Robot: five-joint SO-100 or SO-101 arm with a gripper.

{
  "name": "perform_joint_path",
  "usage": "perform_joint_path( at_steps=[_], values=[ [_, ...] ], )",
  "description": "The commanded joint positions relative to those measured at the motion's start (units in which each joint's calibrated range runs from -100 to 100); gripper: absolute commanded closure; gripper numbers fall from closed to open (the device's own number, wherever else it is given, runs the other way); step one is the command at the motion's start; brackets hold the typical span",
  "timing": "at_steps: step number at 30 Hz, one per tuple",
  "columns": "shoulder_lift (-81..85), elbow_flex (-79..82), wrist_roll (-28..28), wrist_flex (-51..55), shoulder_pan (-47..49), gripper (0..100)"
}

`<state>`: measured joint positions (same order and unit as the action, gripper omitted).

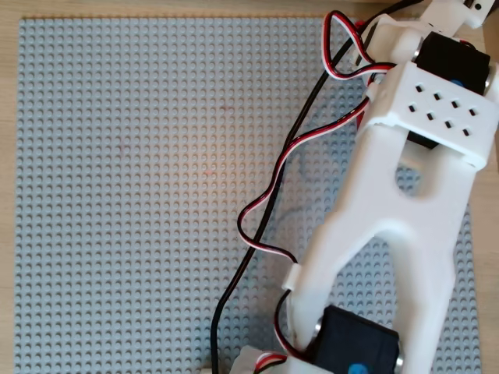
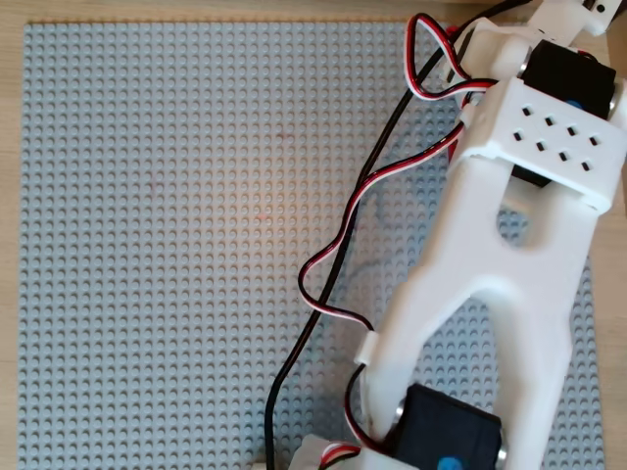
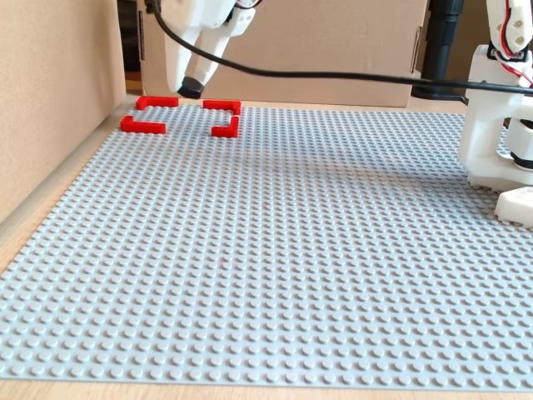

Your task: Grab the Lego and store it in red box

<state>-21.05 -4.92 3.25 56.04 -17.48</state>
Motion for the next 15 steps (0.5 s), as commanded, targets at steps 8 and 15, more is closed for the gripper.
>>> perform_joint_path(
  at_steps=[8, 15],
  values=[
    [-7.43, -12.35, -0.02, 0.01, -5.63, 90],
    [-7.85, -11.99, -0.69, 0.01, -5.78, 85]
  ],
)
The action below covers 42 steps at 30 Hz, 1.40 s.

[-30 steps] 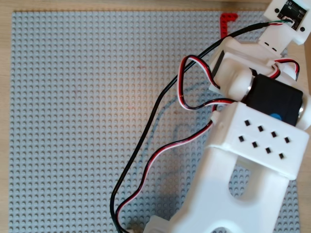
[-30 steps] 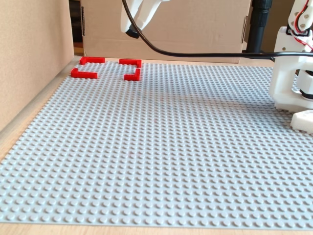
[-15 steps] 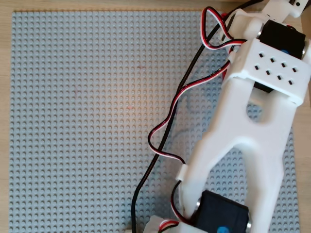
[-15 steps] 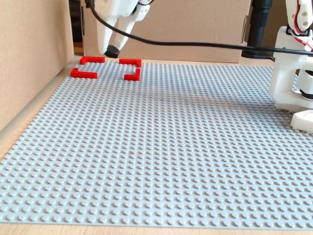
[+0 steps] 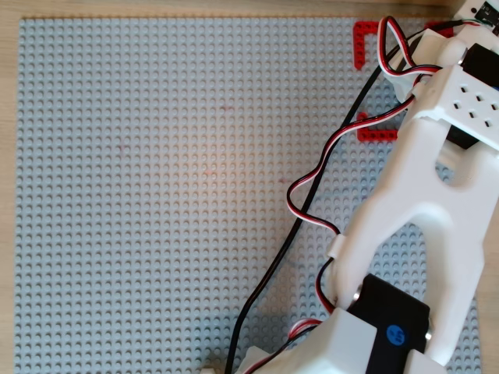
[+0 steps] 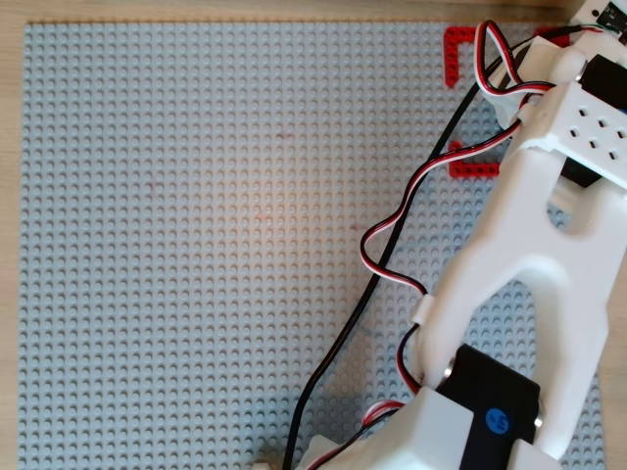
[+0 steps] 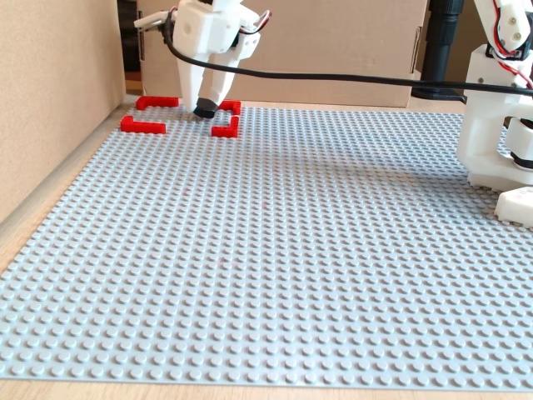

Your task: Grab the Lego and store it in red box

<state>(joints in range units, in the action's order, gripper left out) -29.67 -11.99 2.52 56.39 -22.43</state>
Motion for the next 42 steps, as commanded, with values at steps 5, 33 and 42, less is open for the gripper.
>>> perform_joint_path(
  at_steps=[5, 33, 42],
  values=[
    [0.94, -9.56, 0.19, 5.19, -0.39, 83],
    [56.62, 1.08, -0.17, 42.56, 21.27, 99],
    [75.09, 17.80, -0.27, 42.38, 22.32, 99]
  ],
)
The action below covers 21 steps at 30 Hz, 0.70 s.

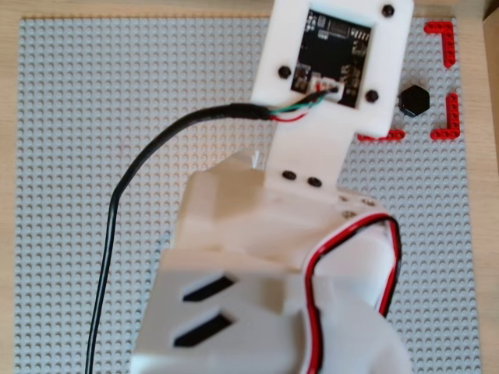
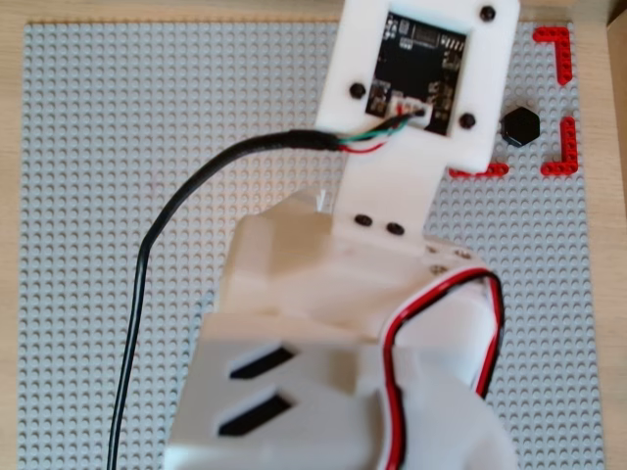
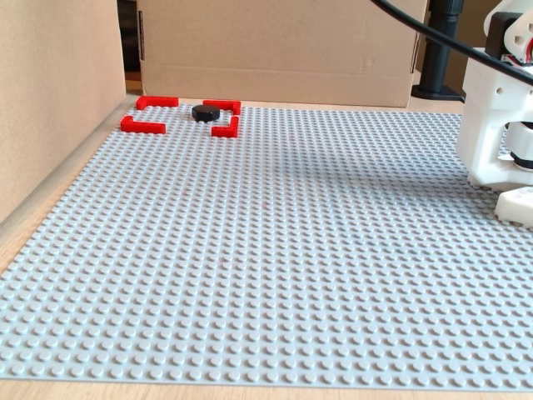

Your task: Grab the Lego and store it in red box

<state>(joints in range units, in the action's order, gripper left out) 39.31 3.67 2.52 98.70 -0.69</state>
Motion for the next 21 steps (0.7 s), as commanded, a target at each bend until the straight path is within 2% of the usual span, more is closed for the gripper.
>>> perform_joint_path(
  at_steps=[1, 16, 21],
  values=[
    [7.81, 2.51, -0.27, 0.07, 0.65, 99],
    [27.47, 3.24, -0.01, 0.33, 0.73, 99],
    [34.85, 8.79, -0.17, 0.33, 0.73, 99]
  ],
)
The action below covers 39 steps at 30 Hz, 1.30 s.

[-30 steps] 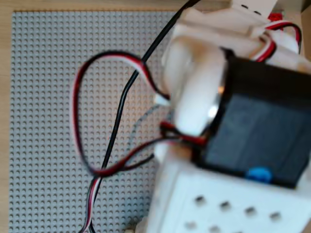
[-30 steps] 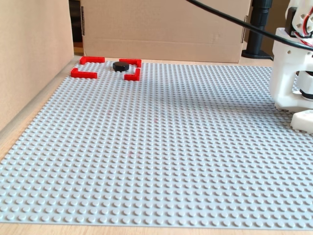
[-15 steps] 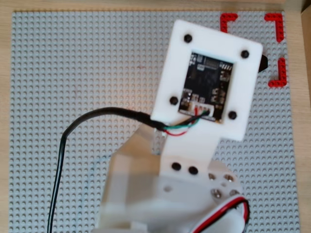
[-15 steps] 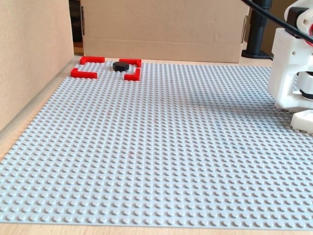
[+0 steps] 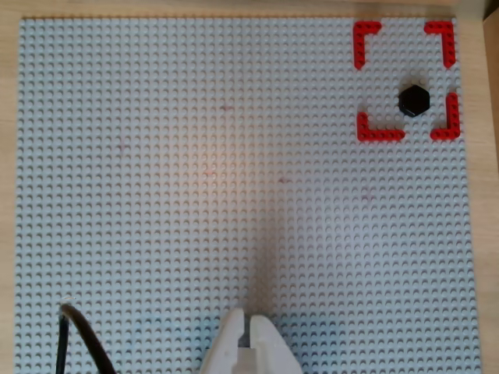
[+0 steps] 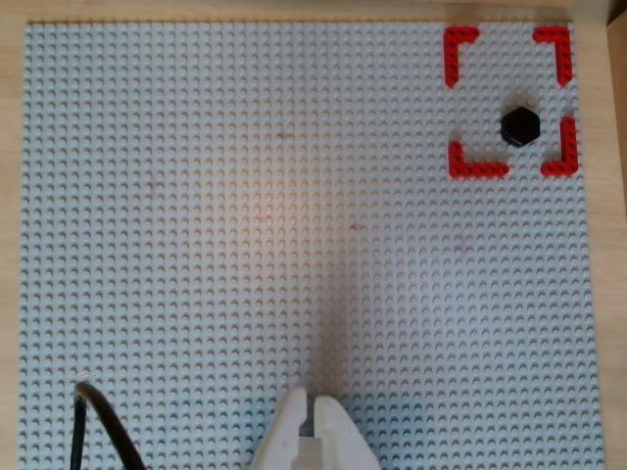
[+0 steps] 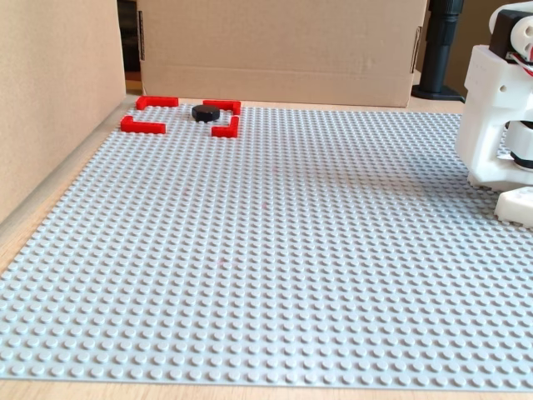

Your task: Grab the Lego and store it in red box

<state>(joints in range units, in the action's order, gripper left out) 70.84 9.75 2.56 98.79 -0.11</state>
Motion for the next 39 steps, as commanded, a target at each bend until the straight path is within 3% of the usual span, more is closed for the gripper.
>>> perform_joint_path(
  at_steps=[1, 19, 39],
  values=[
    [5.01, 3.98, -0.27, 0.24, 0.15, 99],
    [28.06, 10.89, -0.32, 0.33, -0.45, 99],
    [28.49, 13.70, -0.32, 0.16, -0.30, 99]
  ],
)
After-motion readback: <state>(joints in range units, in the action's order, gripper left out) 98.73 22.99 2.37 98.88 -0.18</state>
